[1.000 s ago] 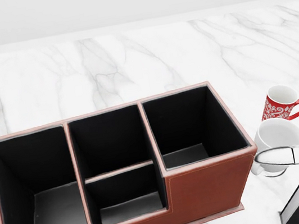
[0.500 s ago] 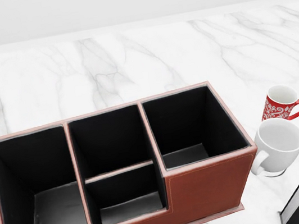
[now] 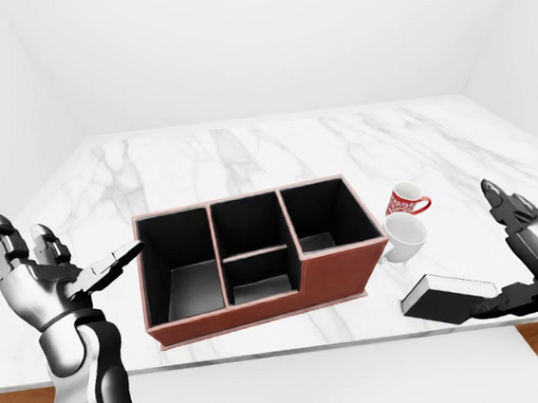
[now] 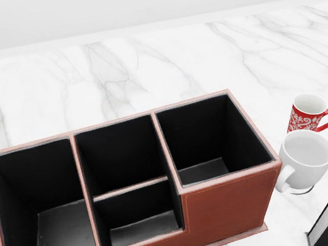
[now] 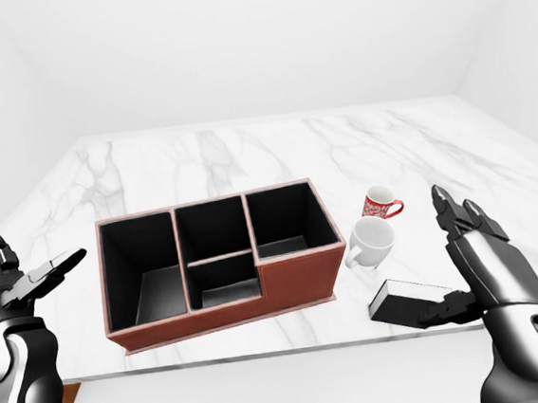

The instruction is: Pick up the book and place it in the right compartment of the caddy.

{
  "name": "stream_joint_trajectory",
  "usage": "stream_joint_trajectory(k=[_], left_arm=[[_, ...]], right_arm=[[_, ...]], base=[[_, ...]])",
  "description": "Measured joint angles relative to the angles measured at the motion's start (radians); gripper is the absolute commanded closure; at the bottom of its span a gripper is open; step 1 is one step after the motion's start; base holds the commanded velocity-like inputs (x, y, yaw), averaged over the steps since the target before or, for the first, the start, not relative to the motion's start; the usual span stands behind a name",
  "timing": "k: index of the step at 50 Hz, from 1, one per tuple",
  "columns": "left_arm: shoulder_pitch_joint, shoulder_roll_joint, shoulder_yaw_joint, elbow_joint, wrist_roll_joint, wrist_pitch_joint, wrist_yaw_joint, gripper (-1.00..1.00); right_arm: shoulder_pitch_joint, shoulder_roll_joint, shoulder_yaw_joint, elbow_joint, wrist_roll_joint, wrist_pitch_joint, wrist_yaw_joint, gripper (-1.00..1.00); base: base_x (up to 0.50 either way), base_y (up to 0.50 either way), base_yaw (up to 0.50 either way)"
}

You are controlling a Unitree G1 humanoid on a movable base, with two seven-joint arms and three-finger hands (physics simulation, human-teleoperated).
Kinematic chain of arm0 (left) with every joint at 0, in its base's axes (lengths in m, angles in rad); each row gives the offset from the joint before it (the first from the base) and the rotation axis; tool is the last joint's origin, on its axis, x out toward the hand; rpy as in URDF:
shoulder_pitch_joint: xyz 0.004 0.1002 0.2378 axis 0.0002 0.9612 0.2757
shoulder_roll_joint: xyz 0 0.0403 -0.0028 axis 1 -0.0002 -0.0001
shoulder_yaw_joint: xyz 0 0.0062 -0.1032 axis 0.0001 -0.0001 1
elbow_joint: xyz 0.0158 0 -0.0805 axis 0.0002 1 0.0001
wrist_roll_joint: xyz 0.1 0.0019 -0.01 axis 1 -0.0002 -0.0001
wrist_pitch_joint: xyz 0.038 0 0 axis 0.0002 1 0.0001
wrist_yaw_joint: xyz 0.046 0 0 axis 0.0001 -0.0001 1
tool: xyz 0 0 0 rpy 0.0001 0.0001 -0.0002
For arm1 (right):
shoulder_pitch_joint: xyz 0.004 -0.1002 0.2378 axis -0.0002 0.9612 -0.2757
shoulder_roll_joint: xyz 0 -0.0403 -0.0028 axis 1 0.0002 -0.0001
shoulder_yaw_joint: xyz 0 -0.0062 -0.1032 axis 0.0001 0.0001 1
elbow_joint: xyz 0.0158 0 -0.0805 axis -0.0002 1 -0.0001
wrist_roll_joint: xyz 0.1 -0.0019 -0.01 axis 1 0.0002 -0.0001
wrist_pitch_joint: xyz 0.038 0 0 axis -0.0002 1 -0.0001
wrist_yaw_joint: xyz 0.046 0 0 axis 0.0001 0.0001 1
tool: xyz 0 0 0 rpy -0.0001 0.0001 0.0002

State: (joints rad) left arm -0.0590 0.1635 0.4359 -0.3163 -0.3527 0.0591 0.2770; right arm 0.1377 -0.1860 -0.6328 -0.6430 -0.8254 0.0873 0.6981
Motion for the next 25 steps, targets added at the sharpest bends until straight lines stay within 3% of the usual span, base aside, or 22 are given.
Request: stream_joint_trajectory(k=[25], left_arm=[[0.002, -0.001, 0.000, -0.009, -0.001, 0.007, 0.001, -1.00]], right_arm=[[-0.022, -0.041, 0.080, 0.232, -0.052, 0.000, 0.000, -1.00]], base=[[0.00, 0.00, 0.00]])
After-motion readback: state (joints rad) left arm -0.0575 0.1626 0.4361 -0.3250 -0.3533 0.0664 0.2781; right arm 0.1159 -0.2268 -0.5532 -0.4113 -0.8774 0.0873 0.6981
